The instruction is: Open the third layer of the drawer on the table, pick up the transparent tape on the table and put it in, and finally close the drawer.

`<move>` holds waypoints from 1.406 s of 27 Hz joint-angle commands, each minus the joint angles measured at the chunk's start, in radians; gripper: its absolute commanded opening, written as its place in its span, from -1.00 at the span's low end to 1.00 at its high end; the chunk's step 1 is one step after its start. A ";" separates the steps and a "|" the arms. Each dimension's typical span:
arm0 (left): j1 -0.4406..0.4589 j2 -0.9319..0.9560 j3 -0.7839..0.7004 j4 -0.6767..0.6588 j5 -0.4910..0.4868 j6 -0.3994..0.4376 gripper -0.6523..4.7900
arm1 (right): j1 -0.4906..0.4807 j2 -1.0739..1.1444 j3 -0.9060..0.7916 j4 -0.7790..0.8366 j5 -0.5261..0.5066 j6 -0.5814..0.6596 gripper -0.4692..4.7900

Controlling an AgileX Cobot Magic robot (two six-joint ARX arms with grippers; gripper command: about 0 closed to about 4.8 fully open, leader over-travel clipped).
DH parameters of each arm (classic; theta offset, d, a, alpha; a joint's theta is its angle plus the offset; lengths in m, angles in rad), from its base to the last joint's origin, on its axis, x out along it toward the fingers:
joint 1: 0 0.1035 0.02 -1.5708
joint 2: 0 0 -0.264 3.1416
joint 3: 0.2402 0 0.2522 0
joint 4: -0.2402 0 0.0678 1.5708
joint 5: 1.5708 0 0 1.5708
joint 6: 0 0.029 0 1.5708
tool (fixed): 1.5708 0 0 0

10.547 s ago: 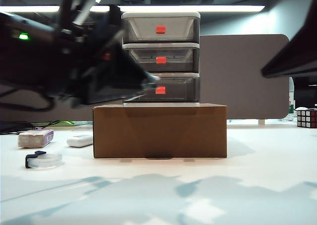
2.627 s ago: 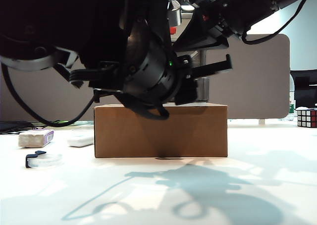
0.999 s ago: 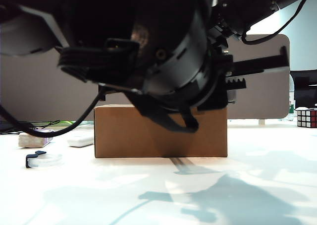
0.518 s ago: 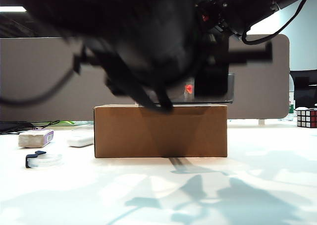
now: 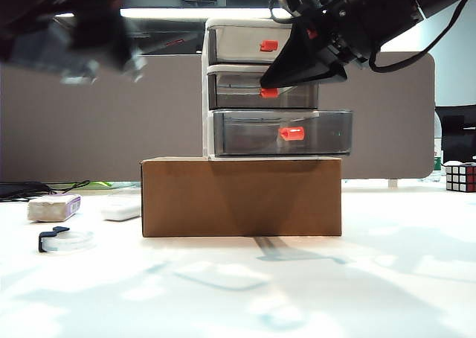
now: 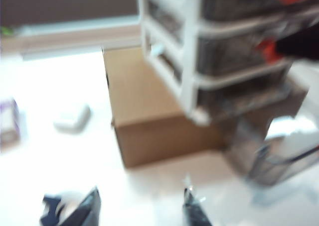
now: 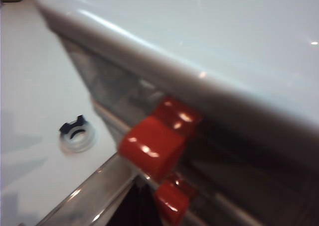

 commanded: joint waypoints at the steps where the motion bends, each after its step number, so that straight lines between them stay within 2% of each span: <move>1: 0.220 -0.081 0.000 -0.152 0.338 0.077 -0.02 | 0.002 -0.006 0.005 0.002 -0.026 -0.002 -0.84; 4: 0.446 -0.088 0.000 -0.159 0.625 0.211 -0.02 | 0.002 -0.007 0.005 -0.001 -0.037 0.002 -0.84; 5: 0.531 -0.084 0.000 -0.156 0.724 0.280 -0.01 | 0.002 -0.008 0.005 -0.002 -0.038 0.002 -0.84; 7: 0.663 -0.074 0.000 -0.153 0.864 0.386 0.05 | 0.004 -0.009 0.005 -0.004 -0.045 0.003 -0.84; 10: 0.814 -0.061 -0.003 -0.153 1.052 0.430 0.13 | 0.004 -0.010 0.005 -0.007 -0.056 0.009 -0.84; 11: 0.835 -0.056 -0.006 -0.150 1.052 0.474 0.13 | 0.004 -0.010 0.005 -0.007 -0.056 0.009 -0.84; 13: 0.865 -0.047 -0.019 -0.148 1.067 0.650 0.20 | 0.008 -0.010 0.005 -0.009 -0.057 0.009 -0.84; 15: 0.877 -0.027 -0.029 -0.145 1.070 0.789 0.50 | 0.006 -0.010 0.005 -0.015 -0.060 0.009 -0.84; 17: 0.879 0.012 -0.032 -0.130 1.047 0.840 0.78 | 0.006 -0.010 0.005 -0.026 -0.060 0.008 -0.84; 18: 0.879 0.048 -0.032 -0.109 1.044 0.843 0.85 | 0.006 -0.009 0.005 -0.034 -0.060 0.008 -0.84; 28: 0.879 0.391 -0.031 0.180 1.080 0.838 0.85 | 0.005 -0.010 0.005 -0.092 -0.060 -0.003 -0.84; 35: 0.881 0.521 -0.031 0.266 1.080 0.838 0.85 | 0.004 -0.010 0.004 -0.132 -0.056 -0.034 -0.84; 38: 0.926 0.528 -0.031 0.279 1.083 0.800 0.84 | 0.004 -0.010 0.005 -0.133 -0.055 -0.034 -0.84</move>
